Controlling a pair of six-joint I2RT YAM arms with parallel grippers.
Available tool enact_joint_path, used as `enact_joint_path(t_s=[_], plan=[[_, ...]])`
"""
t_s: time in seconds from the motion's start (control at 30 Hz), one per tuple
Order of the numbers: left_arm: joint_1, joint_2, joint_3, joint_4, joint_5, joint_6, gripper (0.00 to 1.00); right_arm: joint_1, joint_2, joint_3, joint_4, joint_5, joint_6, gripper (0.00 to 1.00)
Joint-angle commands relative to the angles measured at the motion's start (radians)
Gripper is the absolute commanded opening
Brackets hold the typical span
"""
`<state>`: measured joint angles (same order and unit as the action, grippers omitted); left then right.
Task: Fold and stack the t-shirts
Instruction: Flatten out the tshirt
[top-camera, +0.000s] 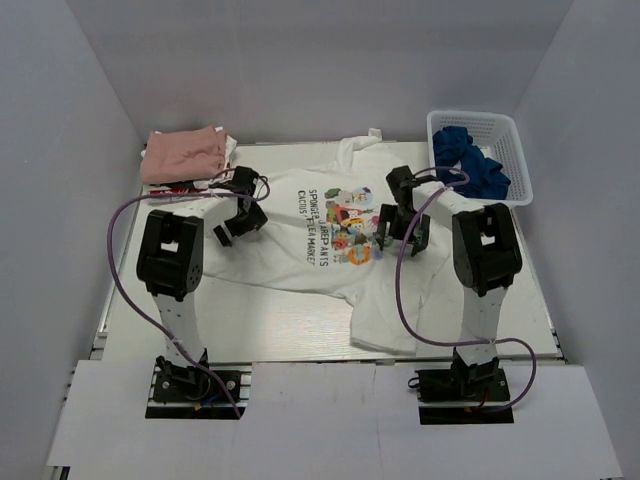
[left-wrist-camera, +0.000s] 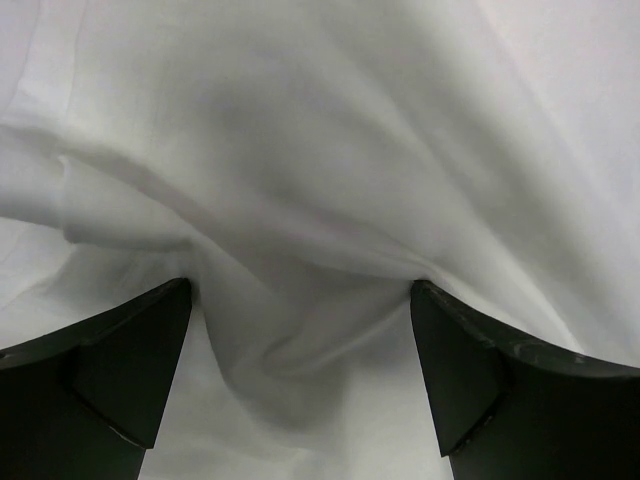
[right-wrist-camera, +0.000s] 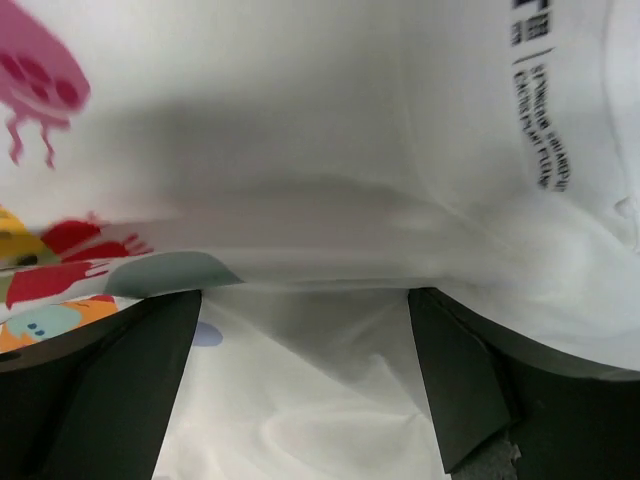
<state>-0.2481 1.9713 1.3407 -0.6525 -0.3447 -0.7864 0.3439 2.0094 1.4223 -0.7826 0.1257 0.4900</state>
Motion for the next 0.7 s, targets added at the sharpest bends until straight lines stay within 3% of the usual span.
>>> enact_joint_path(t_s=[0.0, 0.13, 0.2, 0.4, 0.67], plan=[[0.030, 0.123, 0.032, -0.082, -0.045, 0.001, 1.00, -0.057, 0.153, 0.096, 0.195, 0.103, 0.004, 0.90], [0.030, 0.060, 0.031, -0.091, -0.045, 0.025, 1.00, -0.065, 0.197, 0.253, 0.171, 0.091, -0.083, 0.90], [0.030, -0.027, -0.004, -0.091, -0.034, 0.036, 1.00, -0.039, 0.143, 0.236, 0.234, 0.060, -0.166, 0.90], [0.010, -0.326, -0.167, -0.093, 0.009, -0.008, 1.00, 0.035, -0.255, -0.034, 0.443, -0.007, -0.300, 0.90], [0.032, -0.633, -0.489, -0.156, -0.053, -0.200, 1.00, 0.096, -0.555, -0.307, 0.552, 0.012, -0.259, 0.90]])
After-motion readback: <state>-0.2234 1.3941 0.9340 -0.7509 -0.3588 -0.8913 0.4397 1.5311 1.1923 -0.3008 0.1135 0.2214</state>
